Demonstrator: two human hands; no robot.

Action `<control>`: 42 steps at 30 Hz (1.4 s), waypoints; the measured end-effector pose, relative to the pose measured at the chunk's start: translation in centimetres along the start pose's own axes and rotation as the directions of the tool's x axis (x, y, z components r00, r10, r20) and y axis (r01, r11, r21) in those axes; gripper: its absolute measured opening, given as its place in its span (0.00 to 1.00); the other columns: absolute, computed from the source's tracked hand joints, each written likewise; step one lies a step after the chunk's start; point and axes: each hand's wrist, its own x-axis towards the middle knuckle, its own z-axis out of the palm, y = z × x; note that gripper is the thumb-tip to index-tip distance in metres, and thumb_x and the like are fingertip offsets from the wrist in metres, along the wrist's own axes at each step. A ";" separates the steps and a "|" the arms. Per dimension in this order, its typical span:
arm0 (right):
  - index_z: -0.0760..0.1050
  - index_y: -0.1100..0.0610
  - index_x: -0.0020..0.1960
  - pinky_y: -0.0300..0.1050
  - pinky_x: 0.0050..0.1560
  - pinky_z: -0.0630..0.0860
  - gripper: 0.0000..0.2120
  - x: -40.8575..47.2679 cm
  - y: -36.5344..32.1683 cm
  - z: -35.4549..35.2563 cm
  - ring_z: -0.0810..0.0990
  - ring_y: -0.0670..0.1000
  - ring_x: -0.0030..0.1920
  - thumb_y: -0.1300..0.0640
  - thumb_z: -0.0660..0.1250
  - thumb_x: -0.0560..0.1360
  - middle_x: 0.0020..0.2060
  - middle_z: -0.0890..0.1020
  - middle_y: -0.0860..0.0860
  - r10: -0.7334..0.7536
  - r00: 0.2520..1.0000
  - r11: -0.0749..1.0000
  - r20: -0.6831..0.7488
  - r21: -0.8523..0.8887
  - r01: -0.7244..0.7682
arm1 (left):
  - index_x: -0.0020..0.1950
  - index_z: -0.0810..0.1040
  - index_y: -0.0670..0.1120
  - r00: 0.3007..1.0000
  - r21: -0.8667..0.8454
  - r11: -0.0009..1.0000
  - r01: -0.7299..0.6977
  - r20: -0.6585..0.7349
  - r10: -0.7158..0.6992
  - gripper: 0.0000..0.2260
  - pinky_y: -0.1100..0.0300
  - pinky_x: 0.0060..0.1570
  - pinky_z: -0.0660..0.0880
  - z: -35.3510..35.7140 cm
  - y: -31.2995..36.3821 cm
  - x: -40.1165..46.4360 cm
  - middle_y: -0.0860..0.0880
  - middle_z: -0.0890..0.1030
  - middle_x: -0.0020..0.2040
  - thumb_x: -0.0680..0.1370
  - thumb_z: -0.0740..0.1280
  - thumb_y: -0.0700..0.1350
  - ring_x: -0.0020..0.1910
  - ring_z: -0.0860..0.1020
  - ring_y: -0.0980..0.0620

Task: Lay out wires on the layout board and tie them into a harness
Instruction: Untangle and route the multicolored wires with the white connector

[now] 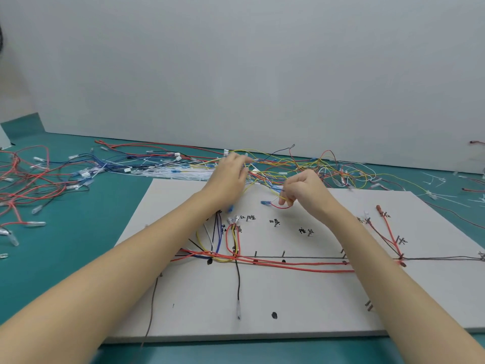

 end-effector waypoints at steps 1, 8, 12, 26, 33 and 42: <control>0.73 0.57 0.20 0.39 0.34 0.69 0.14 -0.1 0.0 0.2 0.72 0.47 0.27 0.66 0.59 0.63 0.28 0.79 0.64 0.003 1.000 1.000 0.008 -0.018 -0.003 | 0.64 0.76 0.42 0.999 0.003 1.000 0.000 0.043 0.000 0.14 0.58 0.61 0.65 0.1 0.0 0.3 0.43 0.76 0.62 0.82 0.57 0.40 0.63 0.72 0.45; 0.74 0.57 0.20 0.46 0.39 0.72 0.18 -0.1 0.6 0.7 0.76 0.54 0.33 0.72 0.60 0.65 0.21 0.76 0.52 0.022 0.998 0.982 0.064 -0.187 -0.009 | 0.61 0.79 0.48 0.982 0.154 0.987 0.042 0.176 -0.070 0.12 0.49 0.62 0.69 0.4 -0.4 0.7 0.46 0.76 0.60 0.81 0.61 0.49 0.63 0.71 0.46; 0.79 0.60 0.27 0.44 0.33 0.66 0.10 -0.3 0.9 0.2 0.71 0.55 0.32 0.68 0.62 0.63 0.33 0.78 0.66 0.029 0.999 0.907 0.039 -0.422 -0.010 | 0.59 0.81 0.50 0.965 0.201 0.973 0.113 0.212 -0.155 0.16 0.48 0.64 0.66 0.6 -0.6 0.9 0.43 0.79 0.55 0.82 0.58 0.56 0.63 0.68 0.40; 0.83 0.63 0.45 0.46 0.39 0.71 0.12 -0.2 1.4 -1.0 0.72 0.59 0.40 0.66 0.61 0.70 0.39 0.76 0.59 0.004 0.997 0.739 -0.080 -0.671 -0.057 | 0.43 0.82 0.47 0.951 -0.081 0.980 0.181 0.267 -0.154 0.11 0.57 0.47 0.73 -0.2 -0.5 0.4 0.48 0.82 0.43 0.71 0.75 0.53 0.47 0.78 0.50; 0.83 0.61 0.45 0.49 0.44 0.78 0.10 -0.4 3.1 -2.8 0.80 0.61 0.49 0.62 0.63 0.71 0.45 0.84 0.58 0.066 0.951 0.728 -0.301 -0.638 -0.252 | 0.38 0.78 0.45 0.976 -0.272 0.938 0.215 0.100 -0.194 0.08 0.60 0.39 0.66 -2.7 -1.9 0.2 0.46 0.76 0.38 0.76 0.72 0.45 0.37 0.71 0.52; 0.83 0.61 0.42 0.48 0.40 0.76 0.09 0.1 4.4 -4.5 0.79 0.63 0.45 0.63 0.63 0.72 0.41 0.83 0.59 0.138 0.931 0.749 -0.338 -0.580 -0.321 | 0.39 0.80 0.42 0.957 -0.421 0.860 0.289 0.142 -0.252 0.05 0.57 0.47 0.73 -2.6 -1.7 0.1 0.45 0.82 0.37 0.75 0.70 0.39 0.37 0.77 0.53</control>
